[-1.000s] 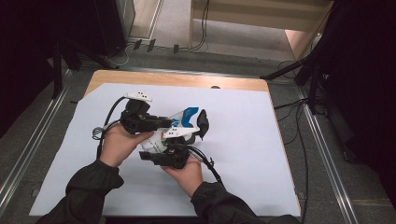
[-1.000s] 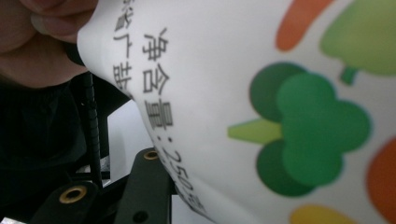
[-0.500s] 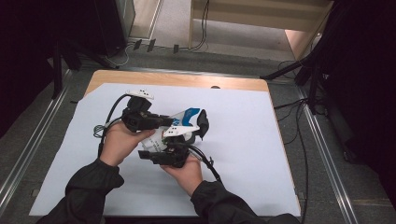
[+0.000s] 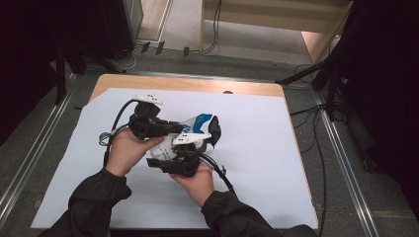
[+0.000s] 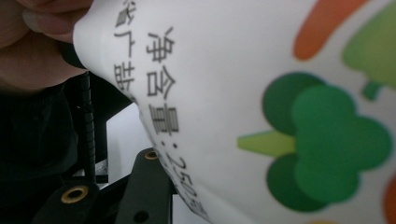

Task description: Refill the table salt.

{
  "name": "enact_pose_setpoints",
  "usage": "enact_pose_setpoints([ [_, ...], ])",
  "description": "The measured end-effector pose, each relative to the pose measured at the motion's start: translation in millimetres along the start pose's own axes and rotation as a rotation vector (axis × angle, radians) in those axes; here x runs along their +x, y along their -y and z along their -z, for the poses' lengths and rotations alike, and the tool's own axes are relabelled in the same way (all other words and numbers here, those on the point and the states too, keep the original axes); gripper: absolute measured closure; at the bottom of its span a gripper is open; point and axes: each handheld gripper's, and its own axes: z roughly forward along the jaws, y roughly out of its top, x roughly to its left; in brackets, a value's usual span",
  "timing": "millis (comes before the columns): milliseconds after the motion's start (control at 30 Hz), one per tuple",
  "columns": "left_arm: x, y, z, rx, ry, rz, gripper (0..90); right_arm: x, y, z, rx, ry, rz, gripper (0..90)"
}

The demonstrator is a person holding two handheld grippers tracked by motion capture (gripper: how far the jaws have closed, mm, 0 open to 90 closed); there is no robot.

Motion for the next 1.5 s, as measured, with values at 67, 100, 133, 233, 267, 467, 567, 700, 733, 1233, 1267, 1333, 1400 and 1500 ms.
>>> enact_pose_setpoints([
  [67, 0.2, -0.4, -0.4, 0.004, -0.006, -0.003, 84.8, -0.5, -0.2, -0.1, 0.002, 0.0, -0.001, 68.4],
  [100, 0.4, -0.6, -0.6, 0.008, -0.007, -0.004, 84.8, -0.8, -0.1, -0.3, -0.001, 0.0, -0.003, 68.4],
  [133, 0.3, -0.8, -0.8, 0.008, -0.011, -0.003, 84.8, -0.9, -0.1, -0.4, -0.001, 0.0, -0.006, 68.3],
  [233, 0.8, -1.2, -1.4, 0.012, -0.008, 0.001, 84.8, -1.6, 0.0, -0.8, -0.001, -0.008, -0.018, 67.7],
  [267, 1.0, -1.5, -1.6, 0.015, -0.008, 0.002, 84.8, -2.3, 0.2, -1.2, -0.002, -0.011, -0.021, 67.4],
  [467, 0.6, -1.1, -2.0, 0.015, -0.013, 0.004, 85.1, -2.0, 2.0, -3.4, 0.008, -0.008, -0.012, 65.1],
  [567, 0.2, -0.9, -1.9, 0.013, -0.013, 0.005, 85.2, -1.3, 2.2, -3.3, 0.006, -0.002, -0.007, 66.2],
  [700, -1.3, -1.5, -1.6, 0.011, -0.005, 0.0, 85.1, -1.1, 2.3, -2.6, 0.008, -0.002, -0.012, 67.9],
  [733, -1.5, -1.6, -1.3, 0.009, -0.007, -0.003, 85.1, -0.9, 2.3, -2.6, 0.007, -0.003, -0.012, 68.1],
  [1233, -0.5, -1.3, -0.8, 0.002, 0.003, -0.002, 85.8, -1.2, 4.9, -2.8, 0.012, 0.001, -0.018, 69.6],
  [1267, -0.3, -1.2, -0.8, 0.006, 0.006, -0.001, 85.6, -1.1, 4.8, -2.7, 0.012, 0.001, -0.018, 69.6],
  [1333, -0.4, -0.9, -1.3, 0.012, -0.002, -0.004, 85.1, -1.2, 4.6, -2.5, 0.011, -0.001, -0.016, 69.6],
  [1400, -0.9, -0.4, -2.9, 0.028, -0.007, -0.013, 84.2, -1.5, 4.1, -1.9, 0.005, -0.003, -0.019, 69.6],
  [1500, -1.6, -0.3, -3.4, 0.029, -0.007, -0.022, 83.8, -2.6, 2.3, 0.4, -0.005, -0.01, -0.029, 69.6],
])
